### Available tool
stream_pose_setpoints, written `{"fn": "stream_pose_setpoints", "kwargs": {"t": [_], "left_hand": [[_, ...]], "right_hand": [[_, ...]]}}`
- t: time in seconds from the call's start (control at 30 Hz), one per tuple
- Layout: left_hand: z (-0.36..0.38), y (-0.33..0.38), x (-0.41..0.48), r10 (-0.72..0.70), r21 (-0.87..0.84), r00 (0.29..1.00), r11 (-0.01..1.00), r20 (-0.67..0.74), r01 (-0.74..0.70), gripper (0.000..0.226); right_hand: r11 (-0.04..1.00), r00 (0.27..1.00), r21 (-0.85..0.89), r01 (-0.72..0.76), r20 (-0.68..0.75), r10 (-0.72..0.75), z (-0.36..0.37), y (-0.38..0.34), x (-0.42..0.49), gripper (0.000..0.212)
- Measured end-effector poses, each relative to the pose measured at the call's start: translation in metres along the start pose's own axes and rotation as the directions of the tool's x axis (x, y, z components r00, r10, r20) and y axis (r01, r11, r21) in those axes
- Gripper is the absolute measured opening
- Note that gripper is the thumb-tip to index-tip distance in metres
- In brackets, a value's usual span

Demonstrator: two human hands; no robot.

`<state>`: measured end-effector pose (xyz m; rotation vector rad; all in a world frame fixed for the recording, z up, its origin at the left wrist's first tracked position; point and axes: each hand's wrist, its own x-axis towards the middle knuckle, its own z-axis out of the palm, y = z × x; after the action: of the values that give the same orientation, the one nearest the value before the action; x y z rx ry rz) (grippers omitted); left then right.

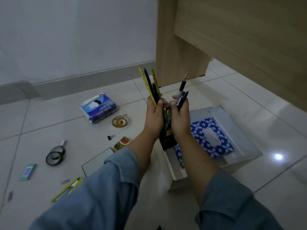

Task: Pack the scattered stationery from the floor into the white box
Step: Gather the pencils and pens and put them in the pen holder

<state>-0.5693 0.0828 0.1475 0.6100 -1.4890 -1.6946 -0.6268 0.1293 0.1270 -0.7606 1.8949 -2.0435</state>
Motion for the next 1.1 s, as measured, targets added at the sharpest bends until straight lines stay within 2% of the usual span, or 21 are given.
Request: {"fn": "stream_pose_setpoints", "kwargs": {"t": [0.27, 0.4, 0.53, 0.73, 0.87, 0.97, 1.1], "left_hand": [[-0.009, -0.014, -0.001, -0.037, 0.015, 0.999, 0.999, -0.024, 0.038, 0.012], [-0.010, -0.019, -0.008, -0.055, 0.049, 0.998, 0.997, 0.018, 0.054, 0.013], [-0.011, -0.022, -0.008, -0.064, 0.059, 0.998, 0.996, 0.014, 0.063, 0.014], [-0.007, -0.021, -0.007, -0.060, 0.111, 0.998, 0.992, 0.003, 0.059, 0.020], [-0.008, -0.022, -0.009, -0.033, 0.184, 0.999, 0.982, -0.019, 0.036, 0.021], [-0.010, -0.025, -0.010, -0.025, 0.216, 1.000, 0.976, -0.013, 0.027, 0.018], [-0.010, -0.031, -0.012, -0.006, 0.286, 1.000, 0.958, 0.028, -0.002, 0.014]], "right_hand": [[0.997, 0.998, 0.082, 0.012, 0.066, -0.018, 0.002, 0.015, -0.007, 0.016], [0.999, 0.993, 0.024, 0.044, 0.110, -0.046, -0.002, 0.011, -0.009, 0.021], [0.990, 0.989, -0.136, 0.044, 0.145, -0.024, -0.004, 0.007, -0.003, 0.023], [0.985, 0.986, -0.169, -0.027, 0.157, 0.054, -0.007, 0.002, -0.002, 0.041], [0.982, 0.984, -0.190, -0.002, 0.176, 0.037, -0.010, -0.003, 0.000, 0.031], [0.981, 0.991, -0.193, 0.020, 0.131, 0.006, -0.013, -0.007, 0.001, 0.023], [0.953, 0.994, -0.293, 0.074, 0.098, -0.047, -0.020, -0.017, 0.012, 0.019]]}}
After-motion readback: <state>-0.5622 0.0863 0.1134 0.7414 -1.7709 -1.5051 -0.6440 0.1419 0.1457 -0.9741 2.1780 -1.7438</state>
